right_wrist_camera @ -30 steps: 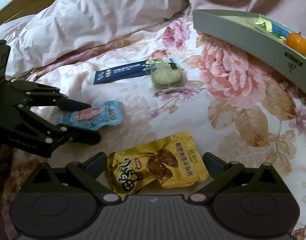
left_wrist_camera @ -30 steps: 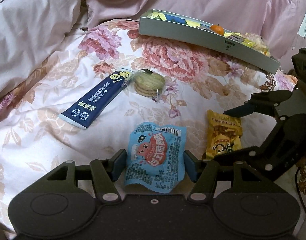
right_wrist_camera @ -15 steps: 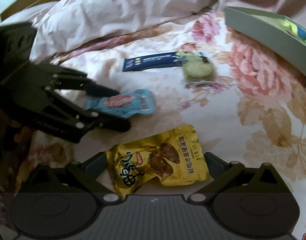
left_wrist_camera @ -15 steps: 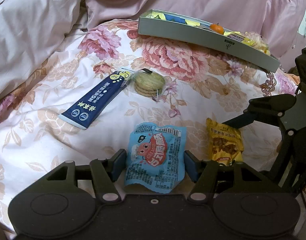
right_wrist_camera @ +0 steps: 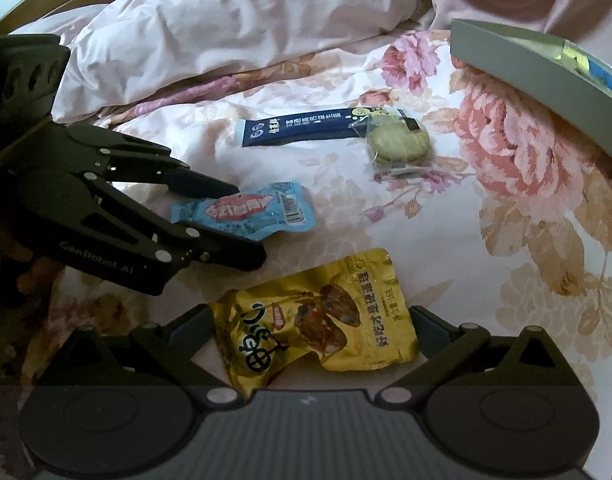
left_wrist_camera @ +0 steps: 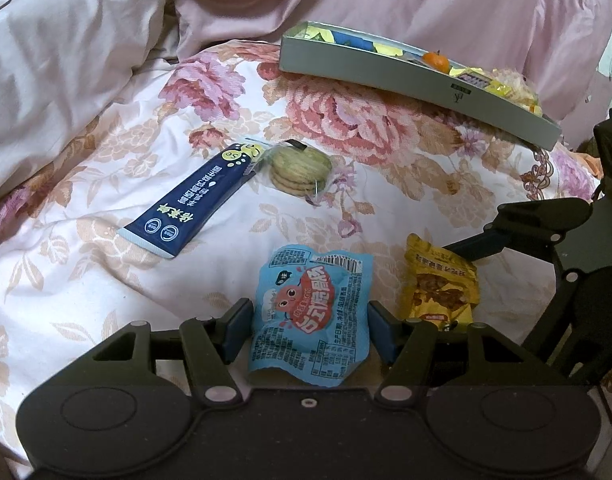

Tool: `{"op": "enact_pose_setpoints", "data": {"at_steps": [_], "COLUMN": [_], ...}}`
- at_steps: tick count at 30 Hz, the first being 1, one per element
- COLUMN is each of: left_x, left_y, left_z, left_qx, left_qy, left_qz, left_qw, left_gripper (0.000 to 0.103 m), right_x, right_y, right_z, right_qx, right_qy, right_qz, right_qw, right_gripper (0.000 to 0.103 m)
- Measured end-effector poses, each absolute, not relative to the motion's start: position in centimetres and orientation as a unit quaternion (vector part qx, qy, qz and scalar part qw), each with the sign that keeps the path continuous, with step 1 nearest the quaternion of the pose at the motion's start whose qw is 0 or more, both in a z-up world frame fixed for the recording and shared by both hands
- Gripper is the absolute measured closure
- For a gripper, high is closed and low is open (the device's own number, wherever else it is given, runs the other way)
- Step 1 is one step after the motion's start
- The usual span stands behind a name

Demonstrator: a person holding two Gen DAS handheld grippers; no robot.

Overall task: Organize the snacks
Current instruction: 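Center left tool over the blue pouch while right tool centers over the gold pouch, then close left tool on the blue pouch while right tool closes on the gold pouch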

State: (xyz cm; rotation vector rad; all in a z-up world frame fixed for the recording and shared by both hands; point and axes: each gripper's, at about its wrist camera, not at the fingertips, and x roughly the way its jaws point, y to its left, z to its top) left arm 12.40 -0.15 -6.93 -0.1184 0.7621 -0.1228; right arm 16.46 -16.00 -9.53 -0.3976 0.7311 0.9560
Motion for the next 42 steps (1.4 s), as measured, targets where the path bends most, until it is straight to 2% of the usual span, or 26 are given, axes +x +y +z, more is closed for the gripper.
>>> {"op": "enact_pose_setpoints", "data": {"at_steps": [3,6,16,22,24,25,27,32,36,42], "left_x": [12.3,12.3,12.2,12.0,12.0,12.0,11.9,11.8,11.8,11.8], "left_y": [0.0,0.0,0.2,0.6,0.7,0.7,0.8,1.0,0.9,1.1], "left_z": [-6.9,-6.9,-6.8,-6.8,-6.7,-6.7,-6.7,-6.6,-6.7,-6.8], "left_qx": [-0.063,-0.068,-0.083,-0.102,-0.109,-0.113,-0.118,-0.13,-0.133,-0.138], "left_qy": [0.367,0.365,0.358,0.346,0.342,0.34,0.335,0.327,0.327,0.327], "left_qz": [-0.058,-0.057,-0.053,-0.053,-0.053,-0.053,-0.052,-0.054,-0.056,-0.056], "left_qw": [0.926,0.927,0.929,0.931,0.932,0.932,0.933,0.935,0.934,0.933], "left_gripper": [0.04,0.041,0.041,0.041,0.041,0.041,0.041,0.041,0.042,0.042], "right_x": [16.7,17.2,18.0,20.2,20.3,20.3,19.8,16.1,15.8,15.8], "right_y": [-16.1,-16.6,-17.2,-19.6,-20.1,-20.3,-20.4,-19.3,-19.1,-18.0], "right_z": [-9.4,-9.0,-9.0,-8.7,-8.4,-8.2,-7.7,-7.4,-8.5,-9.5], "right_qx": [-0.176,-0.156,-0.133,-0.051,-0.033,-0.031,-0.058,-0.233,-0.281,-0.311], "right_qy": [0.34,0.337,0.341,0.366,0.367,0.364,0.353,0.289,0.293,0.228], "right_qz": [0.441,0.43,0.406,0.334,0.339,0.349,0.387,0.434,0.399,0.365], "right_qw": [0.811,0.823,0.837,0.867,0.866,0.863,0.85,0.821,0.822,0.848], "right_gripper": [0.004,0.012,0.013,0.015,0.013,0.009,0.002,0.001,0.001,0.001]}}
